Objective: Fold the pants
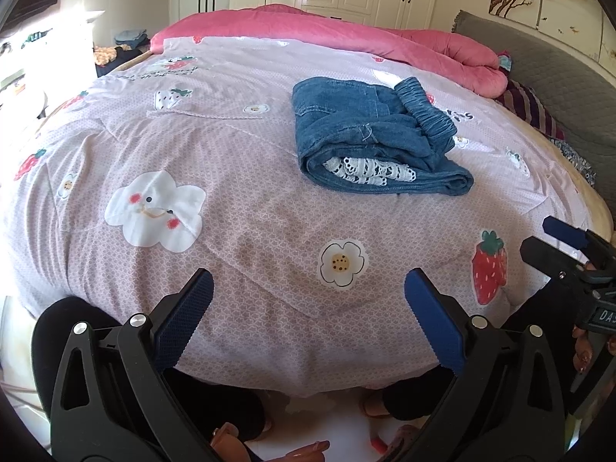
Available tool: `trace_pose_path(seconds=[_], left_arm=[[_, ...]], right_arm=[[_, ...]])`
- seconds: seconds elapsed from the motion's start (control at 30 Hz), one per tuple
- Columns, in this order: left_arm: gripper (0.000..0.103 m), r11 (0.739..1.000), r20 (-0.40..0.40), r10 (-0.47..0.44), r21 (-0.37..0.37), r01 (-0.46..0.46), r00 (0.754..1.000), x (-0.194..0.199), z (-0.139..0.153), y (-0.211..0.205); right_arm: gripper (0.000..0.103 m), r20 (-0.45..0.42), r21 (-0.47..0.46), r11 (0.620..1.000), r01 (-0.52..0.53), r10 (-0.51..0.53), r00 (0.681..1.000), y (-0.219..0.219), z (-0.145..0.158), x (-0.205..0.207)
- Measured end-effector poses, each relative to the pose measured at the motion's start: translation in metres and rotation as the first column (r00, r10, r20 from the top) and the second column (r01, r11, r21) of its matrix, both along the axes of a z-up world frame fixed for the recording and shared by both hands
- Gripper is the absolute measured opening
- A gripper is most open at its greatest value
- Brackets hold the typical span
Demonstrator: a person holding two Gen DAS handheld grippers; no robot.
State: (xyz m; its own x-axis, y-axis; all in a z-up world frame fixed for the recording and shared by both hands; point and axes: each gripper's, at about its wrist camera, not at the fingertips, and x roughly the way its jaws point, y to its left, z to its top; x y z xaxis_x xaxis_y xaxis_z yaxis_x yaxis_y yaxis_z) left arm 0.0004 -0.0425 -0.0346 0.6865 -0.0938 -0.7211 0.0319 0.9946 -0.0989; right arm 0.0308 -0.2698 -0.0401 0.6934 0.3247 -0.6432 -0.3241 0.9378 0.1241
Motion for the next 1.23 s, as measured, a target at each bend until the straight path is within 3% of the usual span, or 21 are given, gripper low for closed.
trace_pose_path(seconds=[0.6,0.8,0.9,1.0,1.07,1.13,1.23], left_arm=[[0.093,0.999,-0.002,0.021,0.048,-0.021,1.0,0.002,0.002,-0.001],[0.093,0.999,0.009,0.014,0.051,-0.014,1.0,0.011,0.006,0.003],[0.093,1.0,0.056,0.016,0.009,-0.017,0.998,0.024,0.023,0.021],[0.093,0.997,0.095,0.079,-0.007,-0.079,0.992,0.059,0.046,0.06],[0.094,0.985,0.074,0.153,0.067,-0.158,0.985,0.1,0.051,0.09],[0.094,0.956,0.042,0.219,0.19,-0.223,0.975,0.146,0.042,0.119],[0.094,0.934,-0.036,0.284,0.235,-0.268,0.958,0.21,0.013,0.162]], right_arm=[[0.098,-0.001,-0.03,0.997,0.073,-0.073,0.997,-0.01,-0.008,0.006],[0.098,-0.049,-0.027,0.986,0.162,-0.163,0.985,-0.038,-0.017,0.03],[0.098,-0.072,-0.016,0.973,0.232,-0.232,0.97,-0.061,-0.017,0.054],[0.098,-0.059,-0.043,0.944,0.328,-0.33,0.942,-0.096,-0.011,0.091],[0.098,-0.077,-0.075,0.916,0.395,-0.4,0.913,-0.127,-0.009,0.127],[0.098,-0.076,-0.096,0.87,0.483,-0.491,0.868,-0.159,-0.008,0.16],[0.098,-0.074,-0.205,0.784,0.586,-0.609,0.79,-0.199,-0.012,0.211]])
